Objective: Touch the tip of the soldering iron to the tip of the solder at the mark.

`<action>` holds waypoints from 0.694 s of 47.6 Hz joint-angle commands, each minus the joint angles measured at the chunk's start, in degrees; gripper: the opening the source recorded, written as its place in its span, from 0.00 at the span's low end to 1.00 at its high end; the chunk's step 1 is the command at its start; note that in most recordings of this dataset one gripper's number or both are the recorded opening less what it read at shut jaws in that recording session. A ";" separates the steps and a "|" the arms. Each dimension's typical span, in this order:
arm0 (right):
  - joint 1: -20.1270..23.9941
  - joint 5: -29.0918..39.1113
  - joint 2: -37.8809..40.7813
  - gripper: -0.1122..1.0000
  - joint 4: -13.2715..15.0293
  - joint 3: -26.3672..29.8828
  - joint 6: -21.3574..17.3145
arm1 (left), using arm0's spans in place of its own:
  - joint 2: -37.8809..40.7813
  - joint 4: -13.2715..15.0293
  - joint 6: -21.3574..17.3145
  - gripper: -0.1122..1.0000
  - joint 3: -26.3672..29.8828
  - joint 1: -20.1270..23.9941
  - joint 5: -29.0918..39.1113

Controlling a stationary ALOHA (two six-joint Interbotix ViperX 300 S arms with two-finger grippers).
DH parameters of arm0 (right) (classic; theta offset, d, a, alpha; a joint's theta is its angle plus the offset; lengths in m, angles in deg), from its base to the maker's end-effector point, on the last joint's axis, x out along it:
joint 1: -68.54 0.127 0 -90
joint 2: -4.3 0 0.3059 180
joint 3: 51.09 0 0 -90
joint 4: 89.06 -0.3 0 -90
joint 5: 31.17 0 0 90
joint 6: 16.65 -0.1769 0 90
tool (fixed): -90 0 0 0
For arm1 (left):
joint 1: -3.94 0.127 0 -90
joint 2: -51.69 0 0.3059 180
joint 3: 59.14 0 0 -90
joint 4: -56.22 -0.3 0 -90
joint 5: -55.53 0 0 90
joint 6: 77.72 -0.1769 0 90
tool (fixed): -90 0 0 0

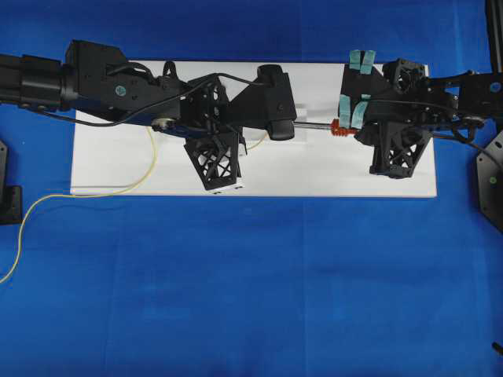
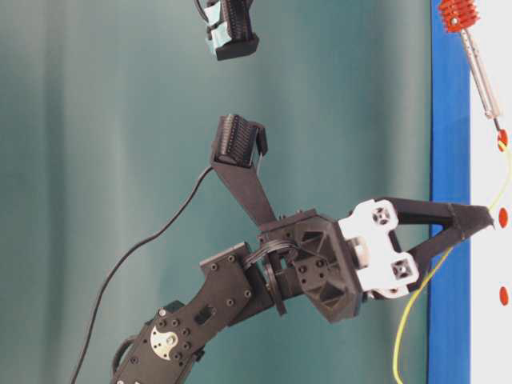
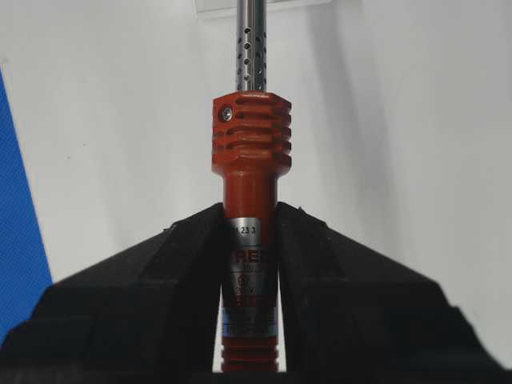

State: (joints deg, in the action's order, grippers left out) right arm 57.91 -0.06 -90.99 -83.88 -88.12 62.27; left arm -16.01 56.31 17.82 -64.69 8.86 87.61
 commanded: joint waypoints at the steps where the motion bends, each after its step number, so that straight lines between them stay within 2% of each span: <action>1: 0.00 -0.44 -0.35 0.16 0.18 1.32 0.00 | -1.23 0.09 0.00 0.12 0.88 -0.09 -0.18; 18: 0.00 -0.44 -0.35 0.16 0.18 1.32 0.00 | -2.11 0.00 0.18 0.12 0.88 -0.09 1.58; 33: 0.00 -0.44 -0.35 0.16 0.18 1.32 0.00 | -11.87 0.00 0.44 0.12 -3.69 -2.02 4.31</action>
State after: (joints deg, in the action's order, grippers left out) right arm 57.91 -0.06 -90.99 -83.88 -88.21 62.27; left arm -23.65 56.31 18.26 -67.86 7.63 92.00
